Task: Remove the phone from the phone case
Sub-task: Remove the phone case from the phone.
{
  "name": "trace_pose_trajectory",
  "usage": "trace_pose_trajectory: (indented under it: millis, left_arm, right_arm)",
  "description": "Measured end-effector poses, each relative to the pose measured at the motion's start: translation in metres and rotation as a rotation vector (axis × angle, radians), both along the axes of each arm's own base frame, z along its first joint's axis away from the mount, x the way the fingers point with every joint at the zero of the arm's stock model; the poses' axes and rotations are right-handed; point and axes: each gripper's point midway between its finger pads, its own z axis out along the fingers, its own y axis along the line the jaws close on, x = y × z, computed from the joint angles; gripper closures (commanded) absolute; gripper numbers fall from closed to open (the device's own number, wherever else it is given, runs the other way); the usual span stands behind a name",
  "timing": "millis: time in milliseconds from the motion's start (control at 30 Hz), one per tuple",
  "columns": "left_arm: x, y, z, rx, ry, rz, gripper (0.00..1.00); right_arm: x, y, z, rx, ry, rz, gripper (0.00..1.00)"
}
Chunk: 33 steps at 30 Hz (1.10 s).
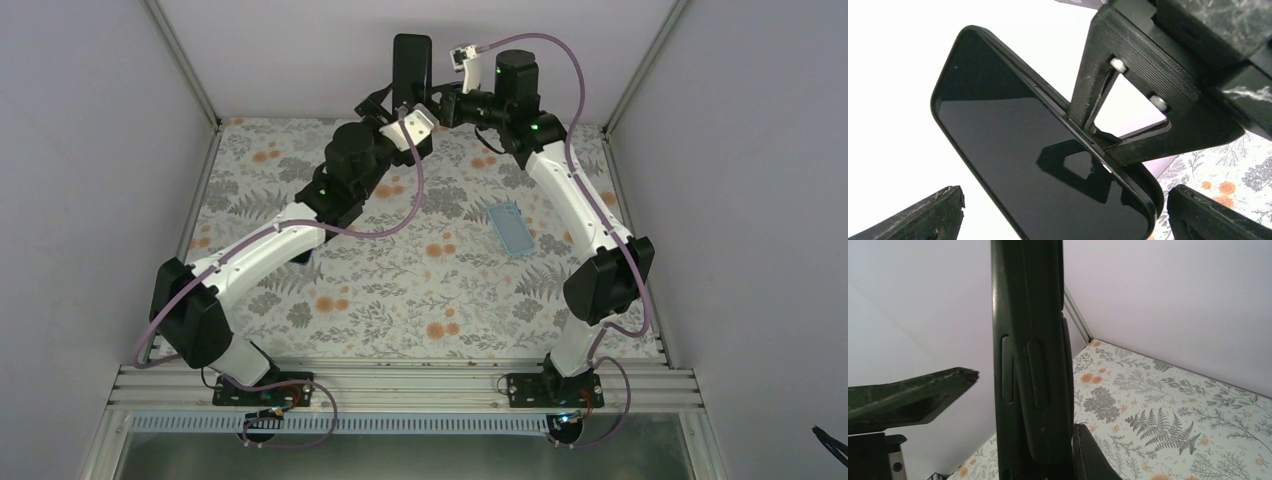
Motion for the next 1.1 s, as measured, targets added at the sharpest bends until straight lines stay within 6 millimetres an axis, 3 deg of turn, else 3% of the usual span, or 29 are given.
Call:
trace_pose_trajectory:
  millis: [600, 867, 1000, 1100]
  left_arm:
    - [0.004, 0.015, 0.003, -0.006, -0.108, 0.123, 0.01]
    - [-0.002, 0.031, 0.016, -0.032, -0.293, 0.295, 0.13]
    - [-0.004, 0.033, 0.023, -0.039, -0.324, 0.327, 0.29]
    - [-0.002, 0.028, 0.028, -0.029, -0.366, 0.365, 0.30]
  right_arm:
    - [0.004, -0.001, -0.002, 0.001, -0.011, -0.018, 0.97]
    - [0.001, 0.006, 0.010, 0.045, -0.049, 0.006, 0.97]
    - [-0.005, 0.012, 0.019, 0.072, -0.069, 0.044, 0.97]
    - [-0.007, 0.015, 0.024, 0.082, -0.092, 0.052, 0.97]
